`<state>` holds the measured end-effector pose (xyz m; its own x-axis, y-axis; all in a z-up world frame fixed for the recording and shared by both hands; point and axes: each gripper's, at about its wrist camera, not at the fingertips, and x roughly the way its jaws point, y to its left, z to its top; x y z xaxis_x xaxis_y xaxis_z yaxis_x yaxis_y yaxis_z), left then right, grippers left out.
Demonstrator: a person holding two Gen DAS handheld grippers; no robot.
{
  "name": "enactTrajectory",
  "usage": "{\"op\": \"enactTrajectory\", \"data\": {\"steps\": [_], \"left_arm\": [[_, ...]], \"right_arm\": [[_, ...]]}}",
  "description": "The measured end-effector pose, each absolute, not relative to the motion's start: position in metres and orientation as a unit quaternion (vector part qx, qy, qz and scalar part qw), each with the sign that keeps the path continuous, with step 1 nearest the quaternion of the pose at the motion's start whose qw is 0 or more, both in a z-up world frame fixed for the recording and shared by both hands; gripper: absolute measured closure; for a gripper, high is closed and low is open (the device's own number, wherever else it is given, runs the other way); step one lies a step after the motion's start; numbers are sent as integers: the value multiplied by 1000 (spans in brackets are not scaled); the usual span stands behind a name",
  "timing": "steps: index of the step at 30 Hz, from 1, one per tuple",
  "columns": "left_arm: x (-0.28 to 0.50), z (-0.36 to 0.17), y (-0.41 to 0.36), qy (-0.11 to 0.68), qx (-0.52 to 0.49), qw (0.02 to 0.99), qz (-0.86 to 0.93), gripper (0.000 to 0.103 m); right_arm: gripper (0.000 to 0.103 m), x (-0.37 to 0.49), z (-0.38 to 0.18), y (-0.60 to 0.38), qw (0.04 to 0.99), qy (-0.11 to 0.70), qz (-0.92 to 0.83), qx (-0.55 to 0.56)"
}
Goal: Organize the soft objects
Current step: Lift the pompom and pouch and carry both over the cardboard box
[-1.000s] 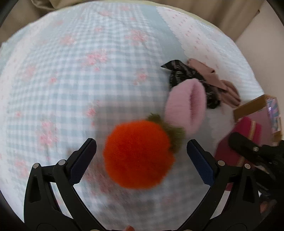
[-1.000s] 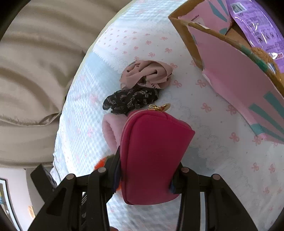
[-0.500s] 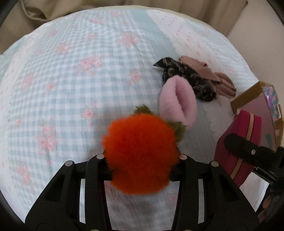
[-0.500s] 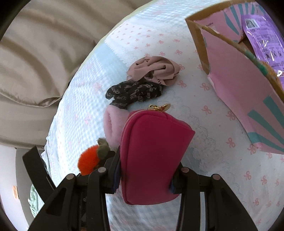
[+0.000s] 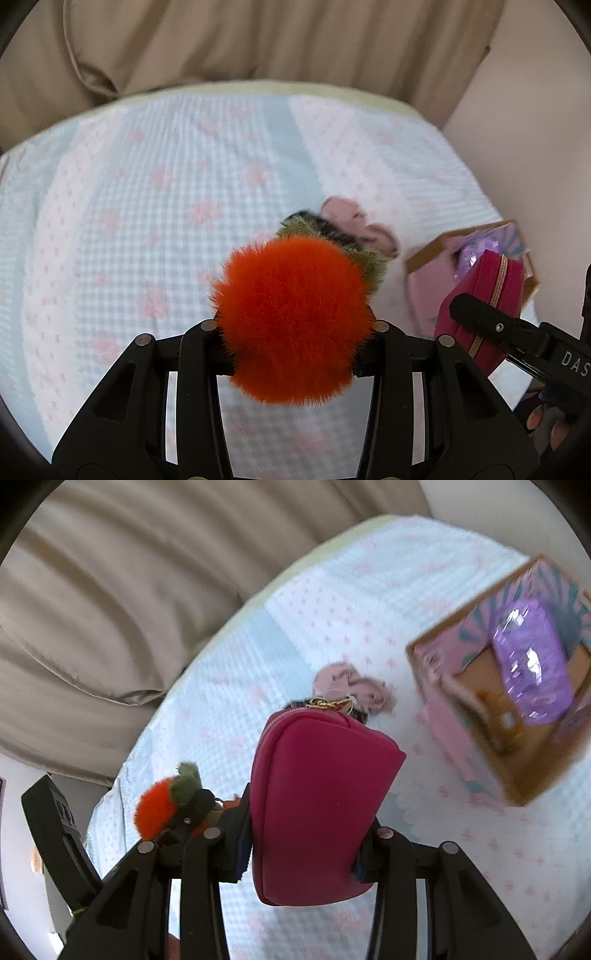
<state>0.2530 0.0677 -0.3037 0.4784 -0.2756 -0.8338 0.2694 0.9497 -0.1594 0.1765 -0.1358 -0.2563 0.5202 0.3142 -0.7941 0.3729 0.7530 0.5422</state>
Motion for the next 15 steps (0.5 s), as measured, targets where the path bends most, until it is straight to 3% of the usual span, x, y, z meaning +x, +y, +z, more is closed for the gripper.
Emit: {"op": "enactTrajectory", "data": {"steps": [8,15], "left_arm": [[227,-234,27,463,1,868,-182,66],[215,-205,-37,454,-11,872,-183,66]], "right_arm": [[65,157,-182,-192,819,466,-22,335],[65,149,-161,-274,824,475,-24,307]]}}
